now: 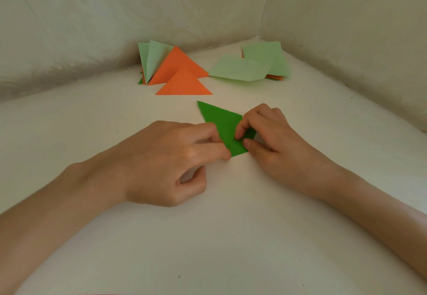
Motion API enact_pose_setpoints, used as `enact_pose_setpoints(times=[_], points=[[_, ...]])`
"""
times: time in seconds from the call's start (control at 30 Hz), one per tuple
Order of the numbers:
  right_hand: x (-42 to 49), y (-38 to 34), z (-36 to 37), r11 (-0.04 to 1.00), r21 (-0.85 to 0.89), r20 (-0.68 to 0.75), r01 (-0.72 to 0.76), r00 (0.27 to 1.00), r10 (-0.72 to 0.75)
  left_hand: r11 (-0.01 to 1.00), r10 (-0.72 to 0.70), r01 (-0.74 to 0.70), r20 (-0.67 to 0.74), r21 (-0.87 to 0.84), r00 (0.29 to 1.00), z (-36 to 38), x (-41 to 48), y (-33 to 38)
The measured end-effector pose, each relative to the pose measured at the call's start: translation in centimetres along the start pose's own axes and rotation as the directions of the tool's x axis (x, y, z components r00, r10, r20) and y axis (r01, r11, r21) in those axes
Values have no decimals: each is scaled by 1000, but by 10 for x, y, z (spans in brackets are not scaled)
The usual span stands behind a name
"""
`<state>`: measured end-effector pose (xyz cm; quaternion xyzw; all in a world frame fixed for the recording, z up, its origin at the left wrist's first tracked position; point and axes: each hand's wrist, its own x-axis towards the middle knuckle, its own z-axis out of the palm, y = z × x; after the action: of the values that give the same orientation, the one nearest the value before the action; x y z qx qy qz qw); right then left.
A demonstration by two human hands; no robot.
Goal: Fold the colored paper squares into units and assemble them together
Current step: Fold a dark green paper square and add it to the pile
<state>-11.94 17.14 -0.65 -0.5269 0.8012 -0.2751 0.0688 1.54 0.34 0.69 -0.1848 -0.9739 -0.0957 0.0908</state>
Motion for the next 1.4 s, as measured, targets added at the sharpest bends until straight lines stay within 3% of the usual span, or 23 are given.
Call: enact_pose_setpoints(times=[0.23,0.37,0.67,0.87,1.07,1.23,1.4], points=[[-1,-1,-2,998,60,8,-20,1000,20,1000,-11,11,-5,12,1000,2,1,0],[-2,-3,-2,1000,-13,27,-5,1000,6,1000,-23,23,-10,-15,1000,3,0,-1],[-1,3,-4,1000,18,40,-8,999,7,973,-88,76,-48,-220,995,4,-4,-7],[-8,17,-25,981,11,81,192,978,-193,971,-104,75,-118,-227,988,8,-1,-4],[-9,14,-22,926,-158,-33,343,935,-352,957,-194,146,-178,-251,965,17,7,-6],[-5,18,-15,903,-149,47,404,915,-402,921,-239,164,-180,-352,954,19,9,-9],[-1,21,-9,877,-167,40,450,892,-450,942,-187,120,-191,-314,964,17,9,-12]])
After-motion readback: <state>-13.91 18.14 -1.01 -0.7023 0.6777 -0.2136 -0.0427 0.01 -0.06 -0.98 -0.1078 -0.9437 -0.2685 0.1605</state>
